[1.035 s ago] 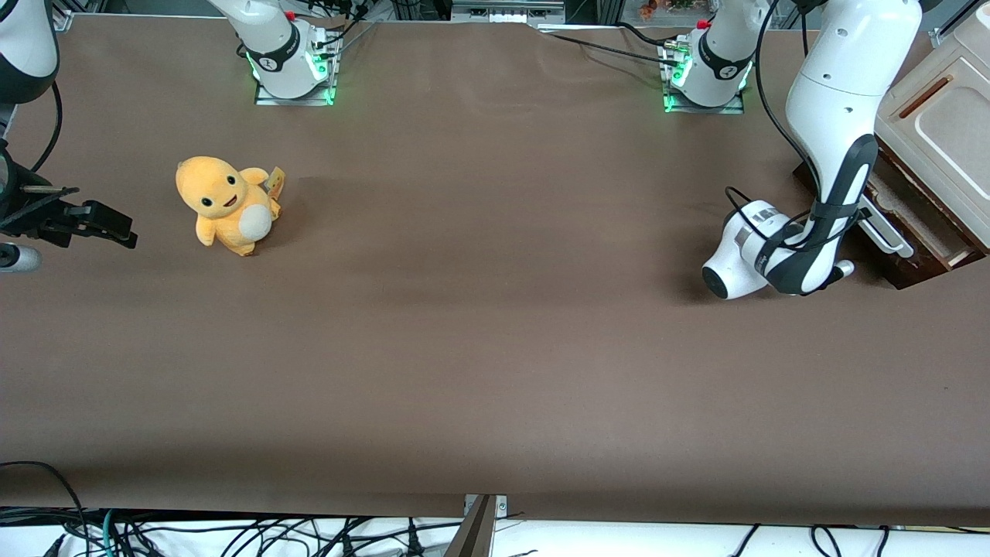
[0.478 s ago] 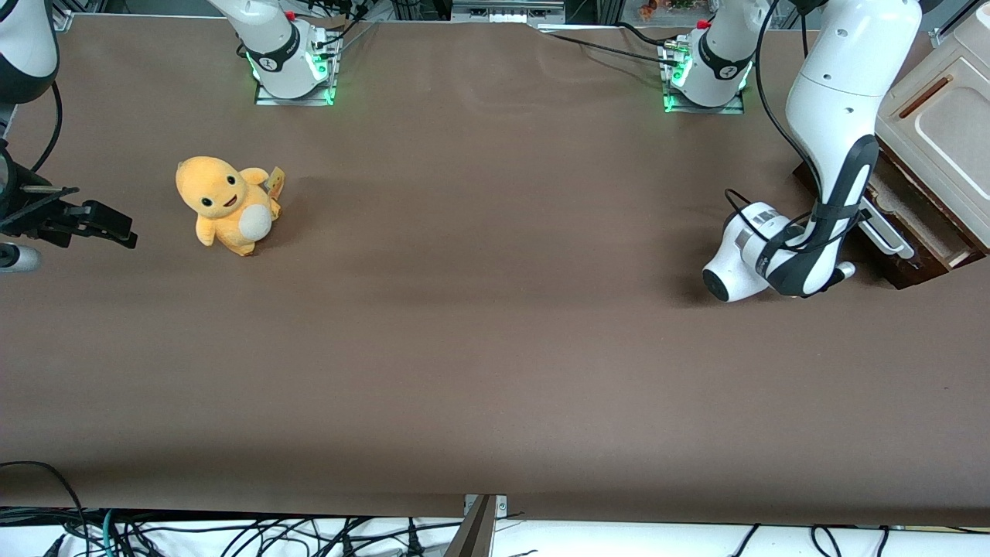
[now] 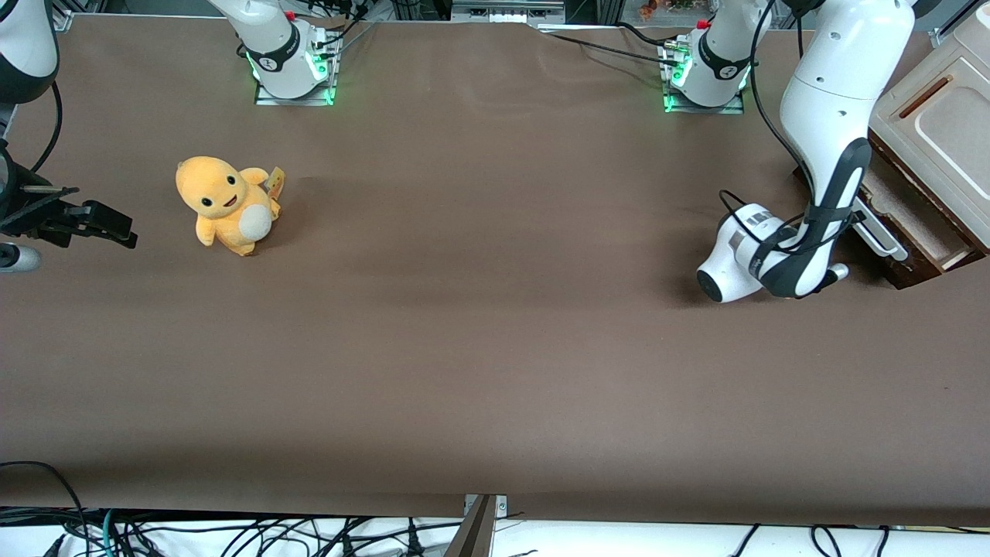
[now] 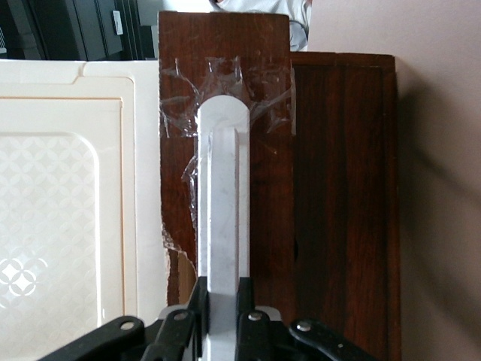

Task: Open lower drawer with left arm only
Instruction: 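Pull the gripped handle outward, sliding the drawer out of the cabinet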

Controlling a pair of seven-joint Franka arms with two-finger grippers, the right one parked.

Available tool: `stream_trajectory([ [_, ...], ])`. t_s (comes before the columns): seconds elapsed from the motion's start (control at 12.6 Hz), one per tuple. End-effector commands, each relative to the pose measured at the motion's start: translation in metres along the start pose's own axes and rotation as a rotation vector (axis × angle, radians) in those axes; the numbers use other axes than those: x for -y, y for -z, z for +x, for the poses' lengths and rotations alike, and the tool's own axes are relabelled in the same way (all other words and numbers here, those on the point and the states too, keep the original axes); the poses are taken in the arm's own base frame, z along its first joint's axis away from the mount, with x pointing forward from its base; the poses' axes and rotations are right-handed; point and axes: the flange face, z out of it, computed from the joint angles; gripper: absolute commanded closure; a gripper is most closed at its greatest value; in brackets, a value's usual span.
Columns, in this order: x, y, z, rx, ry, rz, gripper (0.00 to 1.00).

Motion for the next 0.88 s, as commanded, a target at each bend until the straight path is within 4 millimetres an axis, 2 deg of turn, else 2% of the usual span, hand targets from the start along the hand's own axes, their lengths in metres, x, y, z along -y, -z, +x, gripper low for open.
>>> stream_trajectory([
  [0.0, 0.007, 0.015, 0.002, 0.03, -0.005, -0.009, 1.0],
  [0.32, 0.006, 0.017, 0.002, 0.027, -0.006, -0.009, 1.0],
  [0.8, 0.02, 0.026, 0.01, 0.038, -0.031, 0.004, 1.0],
])
